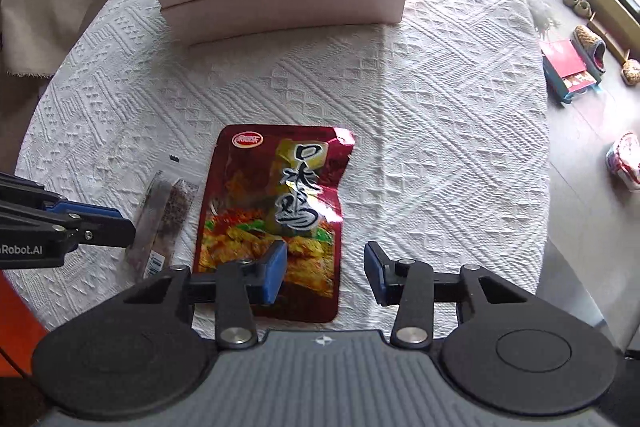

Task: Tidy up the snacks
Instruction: 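Carry the dark-snack packet into the box with the left tool while right lifts the red pouch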

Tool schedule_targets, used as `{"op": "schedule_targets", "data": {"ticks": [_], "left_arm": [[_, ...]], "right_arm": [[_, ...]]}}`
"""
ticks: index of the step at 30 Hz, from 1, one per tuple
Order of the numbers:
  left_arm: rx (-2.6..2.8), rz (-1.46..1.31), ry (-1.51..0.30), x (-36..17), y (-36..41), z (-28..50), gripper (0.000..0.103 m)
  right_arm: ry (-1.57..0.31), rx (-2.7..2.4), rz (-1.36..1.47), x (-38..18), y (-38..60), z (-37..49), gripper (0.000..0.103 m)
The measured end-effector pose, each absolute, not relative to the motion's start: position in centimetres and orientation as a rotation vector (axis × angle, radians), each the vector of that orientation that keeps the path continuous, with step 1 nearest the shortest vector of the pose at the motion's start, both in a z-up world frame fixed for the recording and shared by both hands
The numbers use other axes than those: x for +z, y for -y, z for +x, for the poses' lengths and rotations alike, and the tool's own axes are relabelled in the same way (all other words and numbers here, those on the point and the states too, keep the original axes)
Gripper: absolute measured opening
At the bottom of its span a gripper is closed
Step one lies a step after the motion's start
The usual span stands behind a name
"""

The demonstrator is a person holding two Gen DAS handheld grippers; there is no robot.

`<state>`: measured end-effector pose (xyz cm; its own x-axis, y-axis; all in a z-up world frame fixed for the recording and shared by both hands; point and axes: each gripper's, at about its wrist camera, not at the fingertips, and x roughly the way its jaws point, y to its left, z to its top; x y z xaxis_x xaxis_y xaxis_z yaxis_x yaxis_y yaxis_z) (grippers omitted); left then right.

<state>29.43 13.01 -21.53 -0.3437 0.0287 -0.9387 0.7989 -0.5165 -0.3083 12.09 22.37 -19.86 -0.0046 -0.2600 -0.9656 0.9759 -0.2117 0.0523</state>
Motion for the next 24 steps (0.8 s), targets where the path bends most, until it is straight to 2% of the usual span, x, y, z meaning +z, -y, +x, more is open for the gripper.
{"op": "schedule_targets", "data": {"ticks": [1,3,7,11,13,16,18,21,23,24], "left_arm": [[-1.898,1.365,-1.094,-21.6,-13.2,29.4,0.018],[-1.890,1.365,-1.094,-21.7,-13.5,29.6,0.017],[-1.888,1.288,-1.166,-22.1,-13.4,29.4,0.020],[-1.871,1.348,-0.975,-22.5,-13.8,26.8,0.024],[-1.880,1.369,-0.924,-22.6,-14.1,25.6,0.043],[-1.885,1.412,-0.908,-23.1,-14.2,24.4,0.061],[-1.893,1.417,-0.922,-23.2,-14.2,24.1,0.070],[-1.894,1.407,-0.921,-23.3,-14.1,24.3,0.068],[-1.894,1.400,-0.918,-23.2,-14.1,24.6,0.063],[-1.884,1.397,-0.904,-23.1,-14.1,24.9,0.049]], "right_arm": [[-0.886,-1.458,1.167,-19.8,-22.7,12.0,0.064],[-0.869,-1.464,1.157,-19.6,-22.9,11.7,0.078],[-0.843,-1.482,1.181,-19.8,-21.9,11.5,0.078],[-0.814,-1.531,1.239,-20.4,-21.3,10.3,0.078],[-0.818,-1.545,1.239,-20.3,-21.4,10.0,0.078],[-0.842,-1.549,1.227,-20.3,-21.9,9.6,0.078],[-0.861,-1.548,1.223,-20.6,-22.3,9.5,0.078],[-0.862,-1.547,1.238,-20.9,-22.7,9.2,0.078],[-0.851,-1.545,1.251,-21.1,-22.8,9.2,0.078],[-0.846,-1.543,1.254,-21.1,-22.9,9.2,0.078]]}}
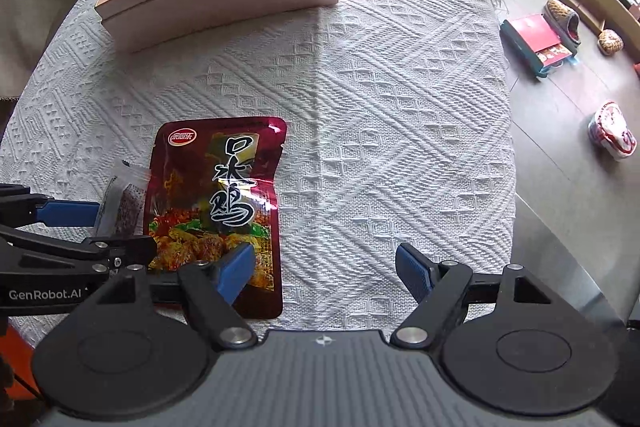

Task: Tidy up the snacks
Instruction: 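Carry the dark-snack packet into the box with the left tool while right lifts the red pouch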

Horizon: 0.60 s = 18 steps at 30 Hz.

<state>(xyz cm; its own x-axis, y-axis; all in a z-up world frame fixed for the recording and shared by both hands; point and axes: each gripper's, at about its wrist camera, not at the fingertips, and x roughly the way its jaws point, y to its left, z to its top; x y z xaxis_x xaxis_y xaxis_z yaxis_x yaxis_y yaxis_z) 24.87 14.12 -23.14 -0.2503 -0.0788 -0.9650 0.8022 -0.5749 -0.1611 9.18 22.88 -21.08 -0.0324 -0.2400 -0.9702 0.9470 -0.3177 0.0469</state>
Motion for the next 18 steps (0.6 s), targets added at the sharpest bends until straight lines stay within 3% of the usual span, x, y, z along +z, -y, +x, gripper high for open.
{"op": "schedule_targets", "data": {"ticks": [1,5,13,14,18], "left_arm": [[-1.866,1.388,-0.896,-23.0,-14.1,25.4,0.039],[-1.791,1.301,-1.094,-22.9,-13.8,28.7,0.039],[-1.754,1.294,-1.143,-22.1,-15.1,31.0,0.039],[-1.749,1.292,-1.151,-22.2,-15.1,31.1,0.039],[-1.738,1.278,-1.163,-21.9,-15.0,31.5,0.039]], "right_arm": [[-0.839,-1.538,1.255,-21.0,-22.9,9.3,0.078],[-0.817,-1.478,1.226,-20.2,-22.2,10.5,0.078],[-0.840,-1.412,1.248,-21.4,-17.4,13.1,0.079],[-0.870,-1.411,1.258,-22.0,-16.7,13.6,0.080],[-0.992,-1.428,1.191,-23.4,-15.8,16.2,0.102]]}}
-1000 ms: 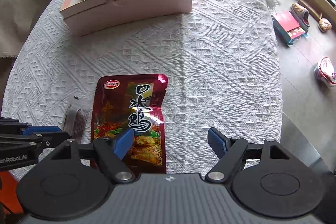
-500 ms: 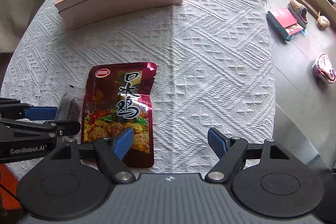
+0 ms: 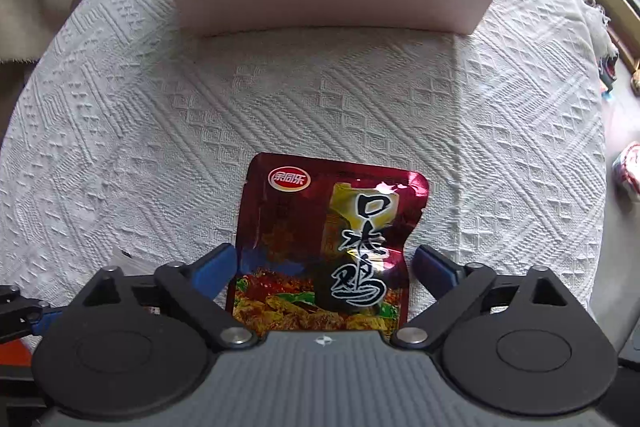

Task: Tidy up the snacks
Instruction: 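Carry the dark-snack packet into the box with the left tool while right lifts the red pouch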

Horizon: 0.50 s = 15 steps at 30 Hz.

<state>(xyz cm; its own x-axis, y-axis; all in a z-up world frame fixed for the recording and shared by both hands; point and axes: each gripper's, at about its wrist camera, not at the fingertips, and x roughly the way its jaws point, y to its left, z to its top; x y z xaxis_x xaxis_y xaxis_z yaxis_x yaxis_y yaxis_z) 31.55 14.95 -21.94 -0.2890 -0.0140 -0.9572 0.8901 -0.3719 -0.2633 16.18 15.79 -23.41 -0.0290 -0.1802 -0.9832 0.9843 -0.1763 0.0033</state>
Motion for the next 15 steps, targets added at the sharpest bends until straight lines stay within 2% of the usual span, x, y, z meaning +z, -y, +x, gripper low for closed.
{"op": "schedule_targets", "data": {"ticks": [5,8,10,13,15], "left_arm": [[-1.736,1.251,-1.189,-21.6,-14.8,32.0,0.039],[-1.745,1.240,-1.194,-21.2,-14.6,31.8,0.039],[-1.757,1.232,-1.192,-20.8,-14.6,31.7,0.039],[-1.778,1.224,-1.185,-20.1,-14.4,31.4,0.039],[-1.790,1.219,-1.184,-19.7,-14.3,31.1,0.039]], "right_arm": [[-0.971,-1.454,1.156,-23.6,-16.3,16.9,0.103],[-0.978,-1.427,1.132,-22.8,-16.6,16.8,0.088],[-0.982,-1.429,1.094,-21.9,-17.3,16.7,0.070],[-0.980,-1.444,1.080,-20.8,-18.3,15.9,0.061],[-0.961,-1.457,1.101,-20.3,-19.1,14.8,0.059]]}}
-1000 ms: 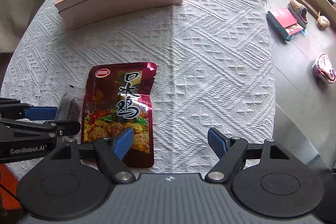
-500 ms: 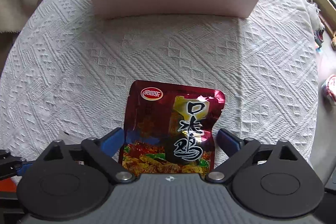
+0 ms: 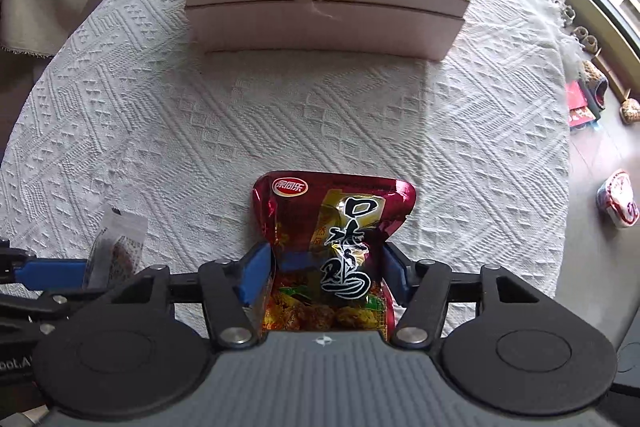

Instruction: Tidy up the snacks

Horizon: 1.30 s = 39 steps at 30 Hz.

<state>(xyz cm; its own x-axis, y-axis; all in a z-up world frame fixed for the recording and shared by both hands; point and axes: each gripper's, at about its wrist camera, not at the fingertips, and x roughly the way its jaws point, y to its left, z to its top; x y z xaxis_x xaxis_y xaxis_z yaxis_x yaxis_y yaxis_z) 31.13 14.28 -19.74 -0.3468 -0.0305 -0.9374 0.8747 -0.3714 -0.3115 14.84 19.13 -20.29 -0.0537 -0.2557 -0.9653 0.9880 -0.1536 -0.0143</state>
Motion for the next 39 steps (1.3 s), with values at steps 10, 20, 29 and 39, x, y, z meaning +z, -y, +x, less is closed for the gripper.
{"op": "schedule_targets", "data": {"ticks": [10,20,29,39], "left_arm": [[-1.935,1.071,-1.122,-14.7,-12.3,27.2,0.039],[-2.064,0.664,-0.879,-7.3,-1.5,20.5,0.046],[-1.921,0.845,-1.009,-15.1,-4.7,24.9,0.046],[-1.774,1.094,-1.179,-20.1,-13.6,29.9,0.046]], "right_arm": [[-0.799,-1.558,1.147,-15.5,-22.4,9.5,0.056],[-0.606,-1.683,1.114,-10.0,-24.1,5.7,0.031],[-0.618,-1.634,1.201,-13.7,-23.6,5.3,0.074],[-0.580,-1.668,1.527,-22.4,-21.4,4.8,0.084]]}}
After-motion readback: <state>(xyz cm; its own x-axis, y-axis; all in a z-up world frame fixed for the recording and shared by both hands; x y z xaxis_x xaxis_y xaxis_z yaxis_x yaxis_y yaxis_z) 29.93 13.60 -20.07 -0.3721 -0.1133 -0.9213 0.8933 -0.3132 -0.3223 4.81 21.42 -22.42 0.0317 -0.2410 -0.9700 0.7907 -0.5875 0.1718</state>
